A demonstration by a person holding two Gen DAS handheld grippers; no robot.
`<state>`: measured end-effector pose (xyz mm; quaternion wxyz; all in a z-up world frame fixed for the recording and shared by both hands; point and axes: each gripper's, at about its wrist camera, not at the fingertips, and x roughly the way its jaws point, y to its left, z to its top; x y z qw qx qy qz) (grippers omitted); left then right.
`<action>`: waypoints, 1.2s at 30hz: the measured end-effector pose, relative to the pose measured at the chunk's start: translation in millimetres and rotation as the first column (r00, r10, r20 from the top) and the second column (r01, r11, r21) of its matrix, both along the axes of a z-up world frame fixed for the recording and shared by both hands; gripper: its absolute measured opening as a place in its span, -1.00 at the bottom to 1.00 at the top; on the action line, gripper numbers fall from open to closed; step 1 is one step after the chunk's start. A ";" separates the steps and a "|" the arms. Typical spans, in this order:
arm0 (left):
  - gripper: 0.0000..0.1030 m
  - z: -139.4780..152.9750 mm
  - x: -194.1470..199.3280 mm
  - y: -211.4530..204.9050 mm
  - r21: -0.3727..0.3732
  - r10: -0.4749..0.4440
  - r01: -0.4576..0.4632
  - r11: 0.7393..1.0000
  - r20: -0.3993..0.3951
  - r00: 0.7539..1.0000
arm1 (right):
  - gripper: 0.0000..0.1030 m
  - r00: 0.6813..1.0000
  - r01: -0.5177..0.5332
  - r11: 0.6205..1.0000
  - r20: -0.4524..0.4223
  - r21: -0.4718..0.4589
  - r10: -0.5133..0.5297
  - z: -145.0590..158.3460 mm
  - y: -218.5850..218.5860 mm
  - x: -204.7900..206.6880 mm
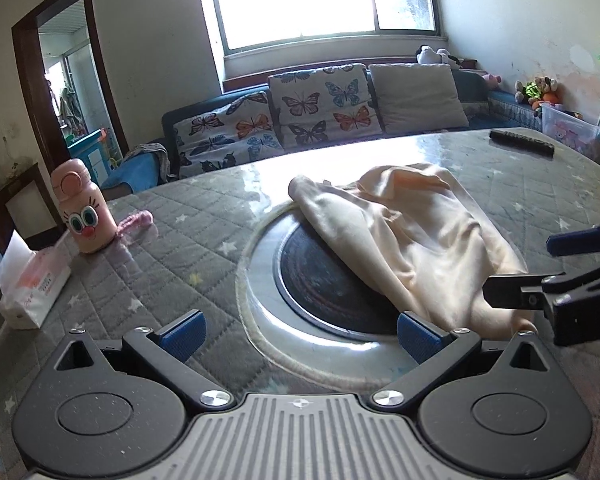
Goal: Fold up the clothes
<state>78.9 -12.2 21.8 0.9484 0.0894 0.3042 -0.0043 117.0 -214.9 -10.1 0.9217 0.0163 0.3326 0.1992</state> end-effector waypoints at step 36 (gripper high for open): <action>1.00 34.4 22.5 52.2 -0.078 0.065 -0.059 0.995 0.079 0.995 | -0.84 0.929 -0.360 0.933 0.085 -0.008 0.359 4.9 86.1 -10.3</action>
